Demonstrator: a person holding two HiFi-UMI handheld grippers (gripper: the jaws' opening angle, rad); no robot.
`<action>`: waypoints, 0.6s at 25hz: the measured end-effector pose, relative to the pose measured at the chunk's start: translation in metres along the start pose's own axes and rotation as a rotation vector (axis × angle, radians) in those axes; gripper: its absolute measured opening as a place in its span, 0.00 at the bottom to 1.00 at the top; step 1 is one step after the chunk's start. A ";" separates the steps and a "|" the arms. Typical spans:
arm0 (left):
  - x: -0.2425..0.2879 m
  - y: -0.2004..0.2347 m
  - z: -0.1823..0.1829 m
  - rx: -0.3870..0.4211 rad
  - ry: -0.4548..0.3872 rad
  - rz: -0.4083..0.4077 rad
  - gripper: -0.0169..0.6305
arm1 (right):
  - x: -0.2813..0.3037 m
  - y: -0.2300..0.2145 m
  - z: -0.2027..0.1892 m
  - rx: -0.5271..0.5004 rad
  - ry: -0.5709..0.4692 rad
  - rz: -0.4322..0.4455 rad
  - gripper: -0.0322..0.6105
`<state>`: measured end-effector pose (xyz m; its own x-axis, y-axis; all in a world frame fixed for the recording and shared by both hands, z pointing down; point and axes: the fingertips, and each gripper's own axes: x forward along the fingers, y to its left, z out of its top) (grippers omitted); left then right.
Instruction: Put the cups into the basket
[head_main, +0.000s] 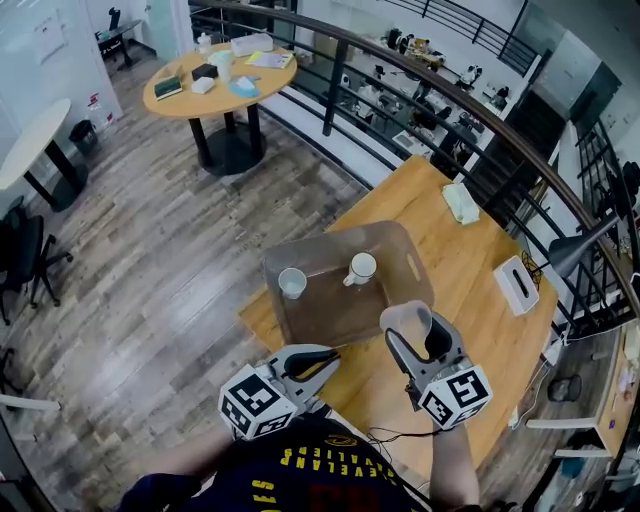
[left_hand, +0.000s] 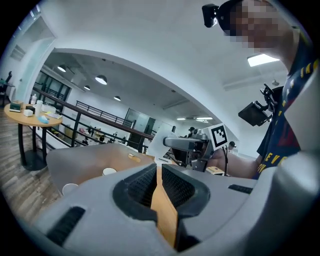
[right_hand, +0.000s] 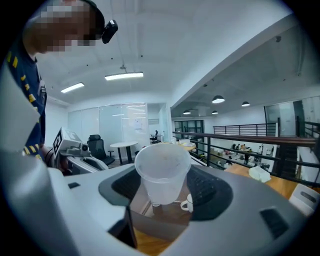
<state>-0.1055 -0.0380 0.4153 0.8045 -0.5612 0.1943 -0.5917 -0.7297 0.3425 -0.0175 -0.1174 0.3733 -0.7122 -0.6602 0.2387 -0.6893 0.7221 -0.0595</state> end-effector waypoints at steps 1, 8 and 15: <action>-0.002 0.002 0.001 0.001 -0.001 0.025 0.05 | 0.003 0.001 0.003 -0.015 -0.004 0.029 0.51; -0.016 0.006 0.013 0.036 -0.015 0.152 0.05 | 0.030 0.001 0.019 -0.097 -0.011 0.226 0.51; -0.038 0.027 0.007 0.012 -0.015 0.235 0.05 | 0.067 0.019 0.009 -0.253 0.045 0.445 0.51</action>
<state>-0.1523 -0.0387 0.4106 0.6435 -0.7222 0.2538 -0.7636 -0.5826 0.2782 -0.0792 -0.1496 0.3793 -0.9191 -0.2717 0.2855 -0.2626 0.9623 0.0706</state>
